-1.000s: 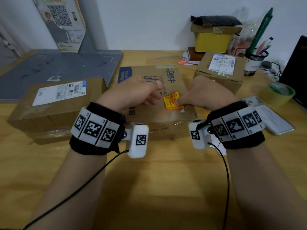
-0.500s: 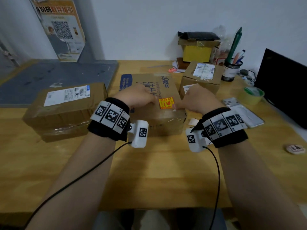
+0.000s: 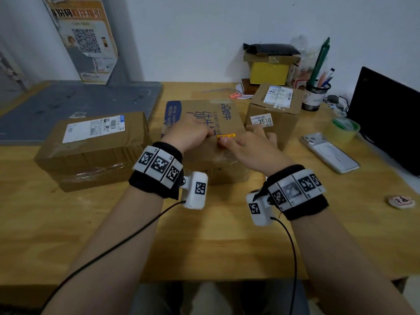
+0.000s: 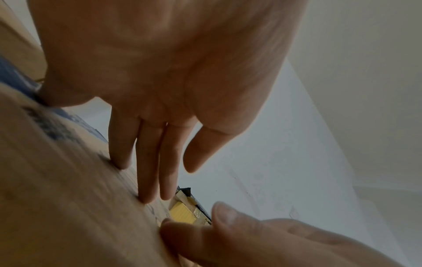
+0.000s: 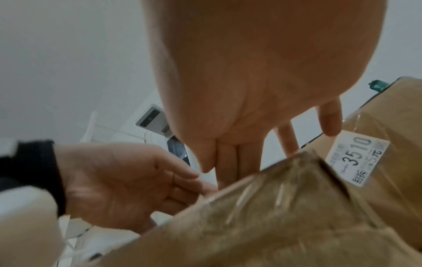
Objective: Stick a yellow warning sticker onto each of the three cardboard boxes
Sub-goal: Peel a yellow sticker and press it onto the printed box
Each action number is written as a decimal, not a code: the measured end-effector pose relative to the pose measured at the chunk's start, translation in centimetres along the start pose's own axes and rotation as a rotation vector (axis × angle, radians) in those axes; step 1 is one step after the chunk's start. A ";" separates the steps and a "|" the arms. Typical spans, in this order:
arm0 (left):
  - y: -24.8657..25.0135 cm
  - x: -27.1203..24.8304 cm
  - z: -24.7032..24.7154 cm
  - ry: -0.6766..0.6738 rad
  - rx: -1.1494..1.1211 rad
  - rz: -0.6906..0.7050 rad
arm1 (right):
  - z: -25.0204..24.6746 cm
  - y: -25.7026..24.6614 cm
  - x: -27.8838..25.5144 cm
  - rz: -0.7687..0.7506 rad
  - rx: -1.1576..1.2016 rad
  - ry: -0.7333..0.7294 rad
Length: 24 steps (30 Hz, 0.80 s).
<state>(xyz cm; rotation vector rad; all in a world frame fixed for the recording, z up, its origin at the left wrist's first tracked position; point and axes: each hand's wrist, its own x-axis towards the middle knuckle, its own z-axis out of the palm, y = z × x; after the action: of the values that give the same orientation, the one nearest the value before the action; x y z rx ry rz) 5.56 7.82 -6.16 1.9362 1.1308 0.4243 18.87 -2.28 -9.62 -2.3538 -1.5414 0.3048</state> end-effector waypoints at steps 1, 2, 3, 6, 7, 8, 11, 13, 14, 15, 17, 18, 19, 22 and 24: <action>0.0 0.0 0.0 0.001 -0.001 0.003 | 0.2 -0.1 0.3 0.005 -0.019 -0.003; -0.1 -0.1 0.1 0.003 -0.004 0.005 | 0.4 -0.3 0.6 0.008 -0.036 -0.002; -0.1 -0.1 0.1 0.003 -0.006 0.006 | 0.6 -0.4 0.9 0.008 -0.051 0.003; -0.2 -0.1 0.2 -0.003 -0.001 0.006 | 0.6 -0.4 1.6 0.005 -0.067 0.018; -0.2 -0.1 0.2 -0.003 0.003 0.004 | 0.5 -0.4 1.6 0.006 -0.071 0.013; -0.2 -0.1 0.2 0.000 0.007 0.002 | 0.3 -0.3 1.5 0.007 -0.080 0.003; -0.2 0.0 0.3 0.009 0.008 -0.003 | -0.3 0.0 0.9 0.009 -0.083 -0.011; -0.2 0.1 0.4 0.008 0.001 -0.008 | -0.4 0.1 0.7 0.019 -0.084 -0.001; -0.2 0.1 0.4 0.006 0.001 -0.010 | -0.2 0.1 0.8 0.027 -0.083 0.001; -0.2 0.0 0.4 0.005 -0.003 -0.015 | 0.0 0.0 1.0 0.038 -0.088 0.000; -0.1 -0.1 0.4 0.000 -0.023 -0.033 | 0.6 -0.2 1.5 0.068 -0.107 0.007; -0.1 0.0 0.4 -0.007 -0.032 -0.041 | 0.8 -0.4 1.6 0.079 -0.108 0.015; -0.1 -0.1 0.3 -0.014 -0.040 -0.046 | 0.8 -0.6 1.8 0.084 -0.111 0.021; 0.0 -0.2 0.2 -0.020 -0.058 -0.049 | 0.1 -0.7 1.6 0.119 -0.180 0.010; 0.0 -0.2 0.3 -0.017 -0.072 -0.050 | -0.2 -0.7 1.4 0.169 -0.239 0.016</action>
<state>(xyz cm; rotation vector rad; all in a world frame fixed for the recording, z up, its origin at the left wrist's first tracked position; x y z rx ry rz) 5.65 7.51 -6.33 1.8421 1.1358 0.4155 18.95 -0.77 -9.19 -2.6705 -1.4444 0.1448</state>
